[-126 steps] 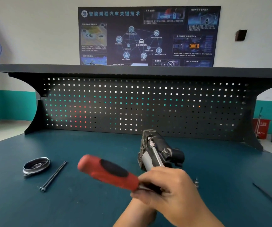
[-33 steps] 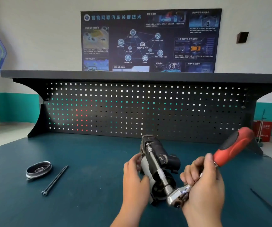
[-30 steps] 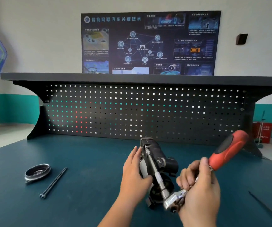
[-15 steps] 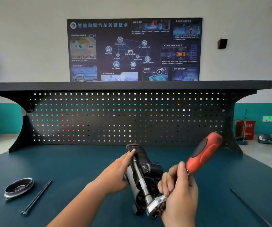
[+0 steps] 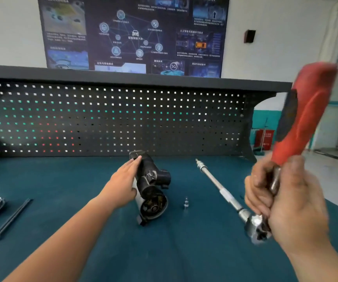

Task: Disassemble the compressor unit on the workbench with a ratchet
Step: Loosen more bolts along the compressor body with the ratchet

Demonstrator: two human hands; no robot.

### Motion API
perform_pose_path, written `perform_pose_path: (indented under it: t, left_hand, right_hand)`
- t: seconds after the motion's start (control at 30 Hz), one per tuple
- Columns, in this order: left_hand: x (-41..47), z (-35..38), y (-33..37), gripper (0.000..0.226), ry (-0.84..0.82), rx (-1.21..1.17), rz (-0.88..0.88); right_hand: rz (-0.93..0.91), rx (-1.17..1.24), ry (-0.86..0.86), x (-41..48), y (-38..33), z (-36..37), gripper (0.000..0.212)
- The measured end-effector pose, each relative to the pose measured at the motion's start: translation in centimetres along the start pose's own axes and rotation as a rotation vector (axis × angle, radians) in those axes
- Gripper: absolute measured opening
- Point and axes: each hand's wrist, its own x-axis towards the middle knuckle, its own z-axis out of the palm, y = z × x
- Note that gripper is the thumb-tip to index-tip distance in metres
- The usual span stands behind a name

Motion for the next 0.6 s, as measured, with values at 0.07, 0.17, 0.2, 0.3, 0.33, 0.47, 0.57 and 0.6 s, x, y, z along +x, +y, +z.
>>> perform_pose_path:
  t: [0.07, 0.17, 0.2, 0.3, 0.33, 0.47, 0.57, 0.6]
  left_hand:
    - [0.0, 0.2, 0.0, 0.090, 0.021, 0.000, 0.003]
    - [-0.1, 0.2, 0.1, 0.088, 0.047, -0.010, -0.004]
    - [0.0, 0.1, 0.2, 0.086, 0.049, -0.009, -0.006]
    - [0.3, -0.4, 0.3, 0.083, 0.035, -0.001, -0.023]
    - [0.4, -0.6, 0.4, 0.082, 0.026, 0.005, -0.027]
    - [0.9, -1.3, 0.7, 0.077, 0.011, 0.029, -0.041]
    - [1.1, -1.6, 0.8, 0.075, 0.007, 0.029, -0.043]
    - [1.1, -1.7, 0.9, 0.074, 0.011, 0.026, -0.045]
  right_hand:
    - [-0.025, -0.250, -0.138, -0.4, 0.7, -1.4, 0.050]
    - [-0.188, -0.803, -0.384, -1.5, 3.6, -3.2, 0.047]
    - [-0.199, -0.909, -0.463, -2.0, 4.9, -3.9, 0.053]
    - [-0.029, -1.076, -0.676, -3.2, 8.2, -5.2, 0.089]
    - [0.012, -1.164, -0.731, -3.6, 9.2, -5.5, 0.100]
    - [0.158, -1.359, -0.931, -4.1, 13.1, -6.5, 0.116]
    - [0.174, -1.434, -1.113, -4.2, 15.1, -6.7, 0.103]
    - [0.154, -1.454, -1.165, -4.0, 15.5, -6.7, 0.096]
